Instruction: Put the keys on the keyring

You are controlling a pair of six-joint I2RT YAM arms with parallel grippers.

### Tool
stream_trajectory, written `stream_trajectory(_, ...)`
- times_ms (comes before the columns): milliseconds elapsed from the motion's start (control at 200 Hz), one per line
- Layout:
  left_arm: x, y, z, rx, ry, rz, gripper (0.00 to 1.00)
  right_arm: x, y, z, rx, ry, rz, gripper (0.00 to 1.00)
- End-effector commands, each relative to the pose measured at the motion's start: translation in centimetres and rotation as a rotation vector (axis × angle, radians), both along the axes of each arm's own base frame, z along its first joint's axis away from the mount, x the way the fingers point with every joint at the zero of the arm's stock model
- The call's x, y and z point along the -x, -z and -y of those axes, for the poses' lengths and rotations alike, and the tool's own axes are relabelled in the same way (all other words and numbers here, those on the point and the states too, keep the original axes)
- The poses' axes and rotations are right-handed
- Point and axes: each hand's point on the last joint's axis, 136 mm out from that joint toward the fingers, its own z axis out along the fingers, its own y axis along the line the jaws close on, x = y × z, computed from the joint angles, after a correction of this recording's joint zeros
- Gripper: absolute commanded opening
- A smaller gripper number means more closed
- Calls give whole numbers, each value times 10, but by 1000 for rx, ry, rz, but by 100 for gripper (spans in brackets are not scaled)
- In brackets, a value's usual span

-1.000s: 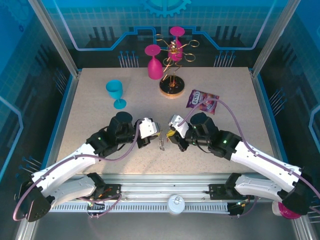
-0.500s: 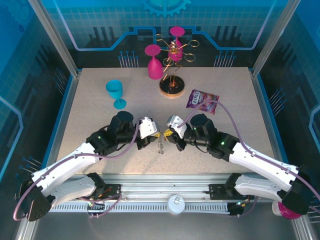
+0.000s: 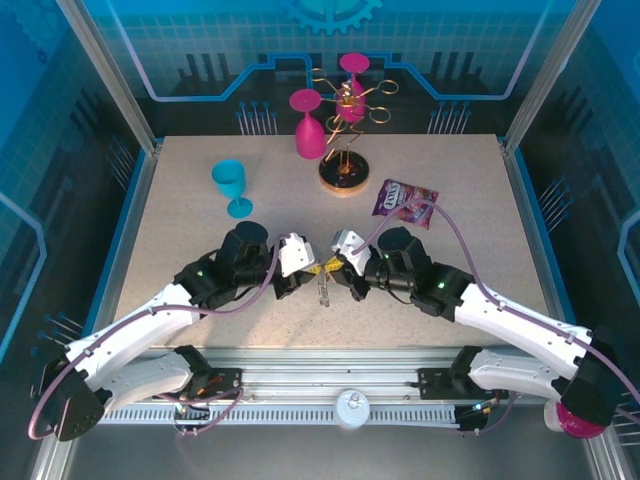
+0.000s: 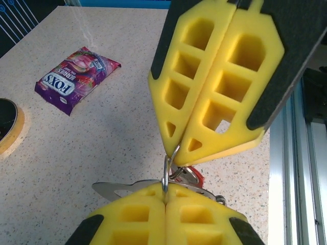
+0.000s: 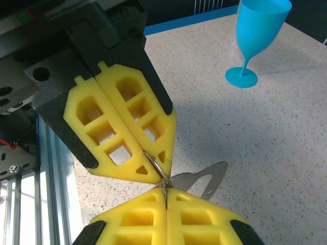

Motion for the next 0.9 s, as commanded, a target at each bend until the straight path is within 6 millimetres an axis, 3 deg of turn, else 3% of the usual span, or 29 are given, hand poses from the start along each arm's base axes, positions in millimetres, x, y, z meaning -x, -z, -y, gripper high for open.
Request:
stream_trajectory(0, 4, -19, 5, 45, 35, -5, 0, -9, -3, 0, -4, 55, 10, 0)
stream_trajectory(220, 7, -17, 6, 36, 52, -4, 0, -16, -6, 2, -11, 106, -17, 0)
stream_trajectory(530, 4, -15, 4, 23, 38, -3, 0, -3, -13, -6, -52, 30, 11, 0)
stream_trajectory(771, 2, -18, 3, 26, 21, 12, 0, -10, 6, 20, 70, 123, 26, 0)
stream_trajectory(896, 1, -17, 4, 28, 21, 11, 0, 0, 7, 21, 80, 74, 23, 0)
